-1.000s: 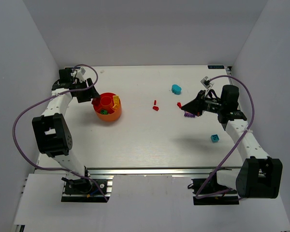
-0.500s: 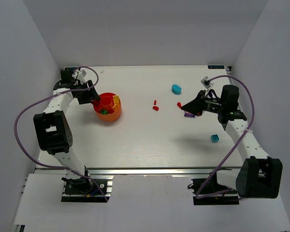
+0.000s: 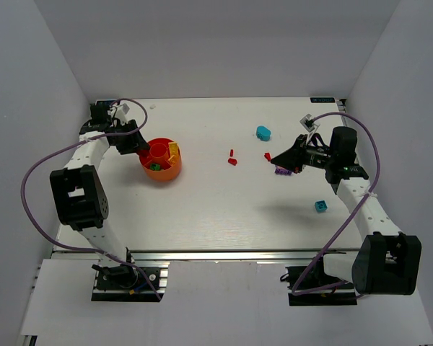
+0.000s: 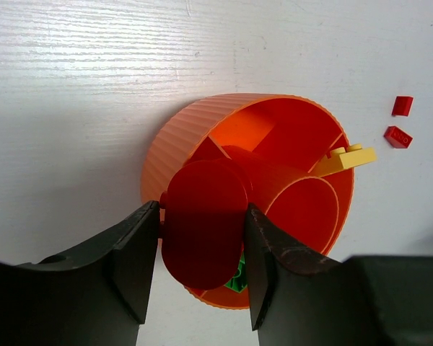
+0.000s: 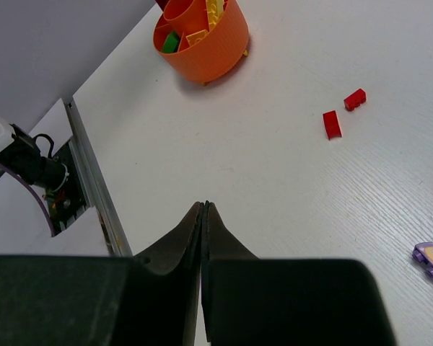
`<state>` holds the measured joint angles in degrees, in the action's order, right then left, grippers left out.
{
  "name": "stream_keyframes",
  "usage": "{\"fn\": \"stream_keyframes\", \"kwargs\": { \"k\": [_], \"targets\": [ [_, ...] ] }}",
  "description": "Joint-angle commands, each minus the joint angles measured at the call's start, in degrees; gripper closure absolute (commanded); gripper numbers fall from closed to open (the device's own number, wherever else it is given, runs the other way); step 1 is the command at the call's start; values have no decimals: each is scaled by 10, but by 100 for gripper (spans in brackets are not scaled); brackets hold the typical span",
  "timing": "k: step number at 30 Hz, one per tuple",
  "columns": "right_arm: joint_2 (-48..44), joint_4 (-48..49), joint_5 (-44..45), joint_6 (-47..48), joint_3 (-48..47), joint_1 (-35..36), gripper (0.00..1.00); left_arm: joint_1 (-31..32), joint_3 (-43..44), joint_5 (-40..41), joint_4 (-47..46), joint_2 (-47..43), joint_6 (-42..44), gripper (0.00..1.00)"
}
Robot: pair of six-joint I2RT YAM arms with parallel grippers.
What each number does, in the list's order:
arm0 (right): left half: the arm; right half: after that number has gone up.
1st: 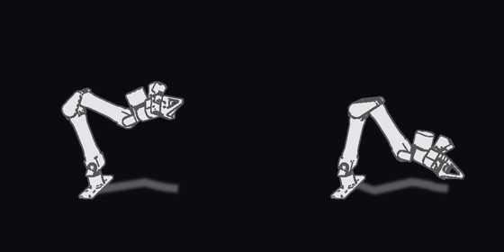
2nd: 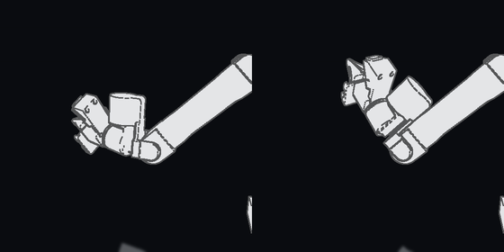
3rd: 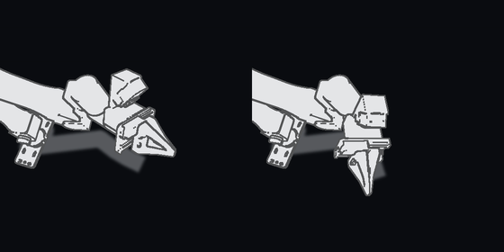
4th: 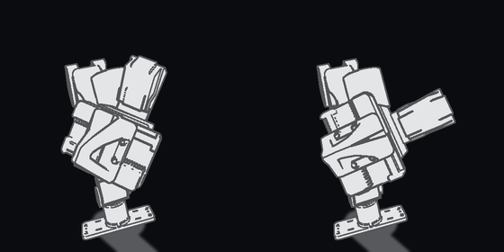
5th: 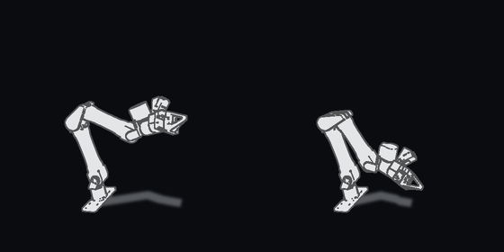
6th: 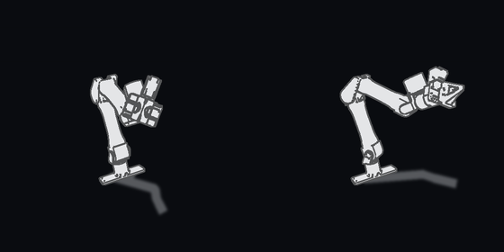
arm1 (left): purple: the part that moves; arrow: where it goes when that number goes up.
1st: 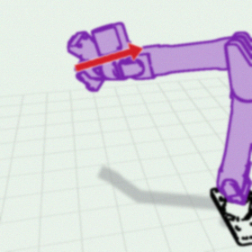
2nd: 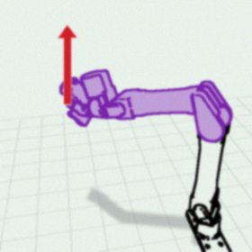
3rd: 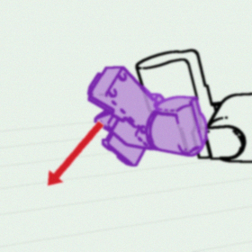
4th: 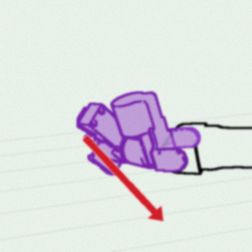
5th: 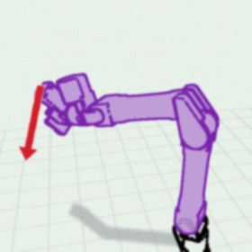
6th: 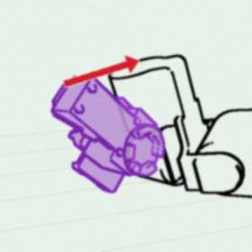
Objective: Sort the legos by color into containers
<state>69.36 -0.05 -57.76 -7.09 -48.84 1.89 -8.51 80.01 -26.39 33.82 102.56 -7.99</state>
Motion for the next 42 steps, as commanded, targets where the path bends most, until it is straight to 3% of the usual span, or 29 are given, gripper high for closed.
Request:
{"fn": "stream_keyframes", "kwargs": {
  "k": [1,19,42],
  "targets": [
    [2,7,-5,5,1,-2,97,-3,16,-8,-14,-38,-4,50],
    [3,8,-9,4,1,-2,97,-13,-20,-60,-68,-68,-37,48],
    [3,11,-10,3,4,-1,97,-57,-91,-210,-136,-78,-80,47]
  ]
}}
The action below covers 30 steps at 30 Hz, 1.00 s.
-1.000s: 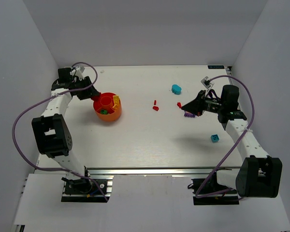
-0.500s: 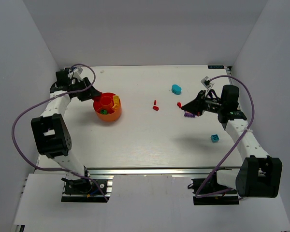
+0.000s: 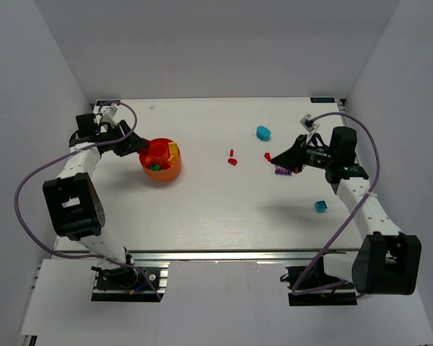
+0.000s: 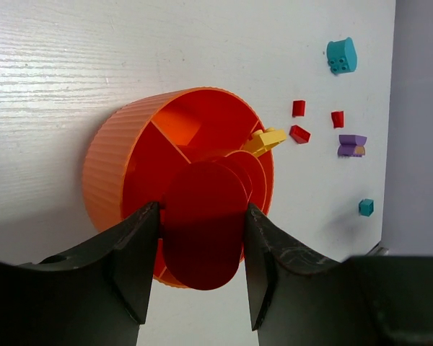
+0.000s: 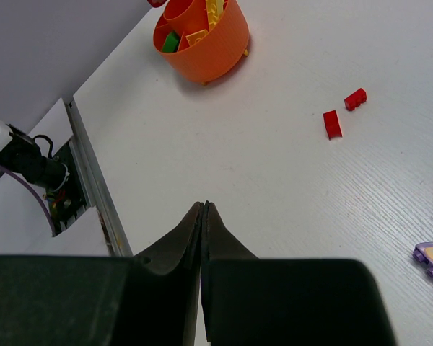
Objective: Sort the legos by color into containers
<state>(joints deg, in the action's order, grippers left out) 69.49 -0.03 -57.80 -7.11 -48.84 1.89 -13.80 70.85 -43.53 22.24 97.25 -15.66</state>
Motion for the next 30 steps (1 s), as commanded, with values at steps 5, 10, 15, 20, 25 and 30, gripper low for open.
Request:
{"fn": "stream_keyframes", "kwargs": {
  "k": [5,10,15,20,25,30],
  "targets": [
    [5,11,-10,3,3,-1,97,-10,-1,-44,-23,-19,-1,45],
    [5,11,-10,2,4,-2,97,-10,-4,-46,-28,-10,-1,43],
    [3,11,-10,2,4,-2,97,-10,3,-51,-26,2,-1,41],
    [4,11,-10,2,3,-2,97,-10,7,-48,-20,12,1,39],
    [3,11,-10,2,3,-2,97,-10,8,-49,-18,22,5,35],
    [4,11,-11,2,3,-2,97,-10,16,-43,-11,21,7,30]
  ]
}}
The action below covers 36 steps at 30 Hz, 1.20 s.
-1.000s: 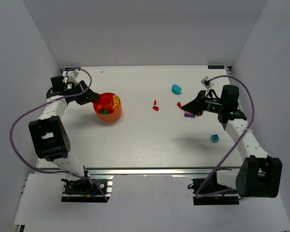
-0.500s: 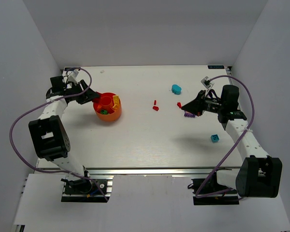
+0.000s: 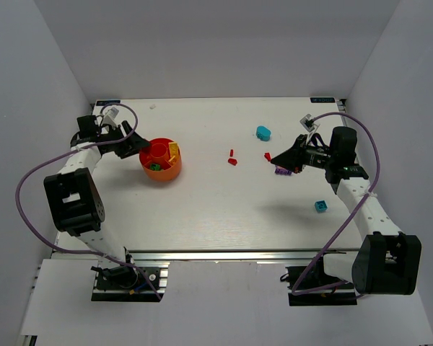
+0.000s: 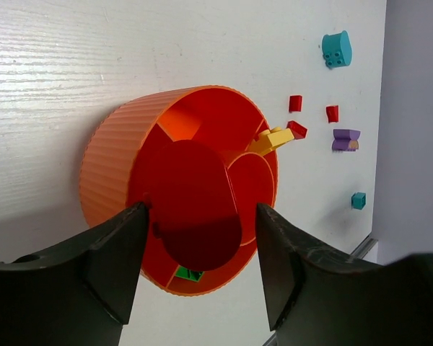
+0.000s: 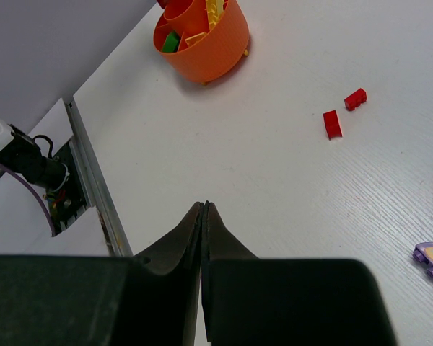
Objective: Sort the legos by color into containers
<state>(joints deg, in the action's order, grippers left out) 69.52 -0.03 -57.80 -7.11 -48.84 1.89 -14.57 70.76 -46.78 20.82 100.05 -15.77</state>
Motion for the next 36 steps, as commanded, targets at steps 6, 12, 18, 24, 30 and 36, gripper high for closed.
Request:
{"fn": "stream_keyframes", "kwargs": {
  "k": [6,12,18,24,30,36],
  "targets": [
    [4,11,-12,3,4,-2,97,-7,30,18,14,-24,10,27],
    [4,12,-13,1,4,-3,97,-13,32,24,23,-37,14,25],
    [4,12,-13,2,4,-3,97,-13,10,19,23,-42,19,25],
    [4,12,-13,2,4,-2,97,-13,9,41,19,-60,18,25],
    [6,12,-14,2,4,-2,97,-13,10,97,12,-99,13,26],
    [5,12,-14,1,3,-2,97,-13,9,124,31,-108,18,26]
  ]
}}
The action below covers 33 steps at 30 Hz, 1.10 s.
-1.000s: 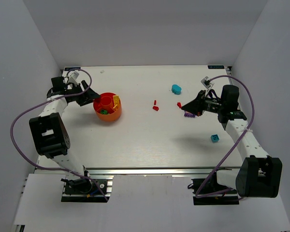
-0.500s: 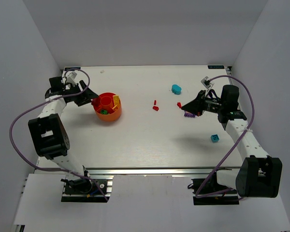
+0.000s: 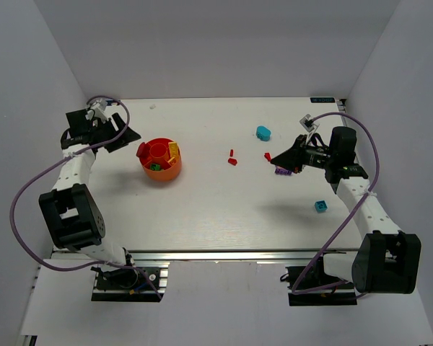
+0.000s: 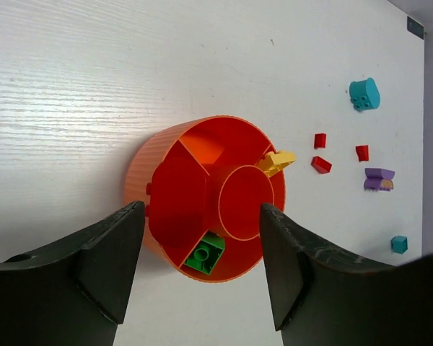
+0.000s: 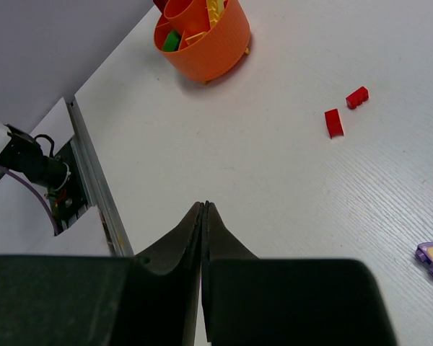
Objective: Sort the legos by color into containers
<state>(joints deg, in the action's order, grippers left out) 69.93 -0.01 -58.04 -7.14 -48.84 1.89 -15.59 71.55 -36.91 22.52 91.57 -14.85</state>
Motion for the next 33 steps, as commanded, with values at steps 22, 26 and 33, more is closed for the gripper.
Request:
{"fn": "stream_keyframes", "kwargs": {
  "k": [22,26,33],
  "targets": [
    [6,12,-9,5,4,-1,97,25,48,3,61,64,28,22],
    [7,11,-10,5,4,-1,97,30,59,11,69,79,39,21],
    [5,11,-12,5,3,-1,97,36,63,22,69,89,39,21]
  ]
}}
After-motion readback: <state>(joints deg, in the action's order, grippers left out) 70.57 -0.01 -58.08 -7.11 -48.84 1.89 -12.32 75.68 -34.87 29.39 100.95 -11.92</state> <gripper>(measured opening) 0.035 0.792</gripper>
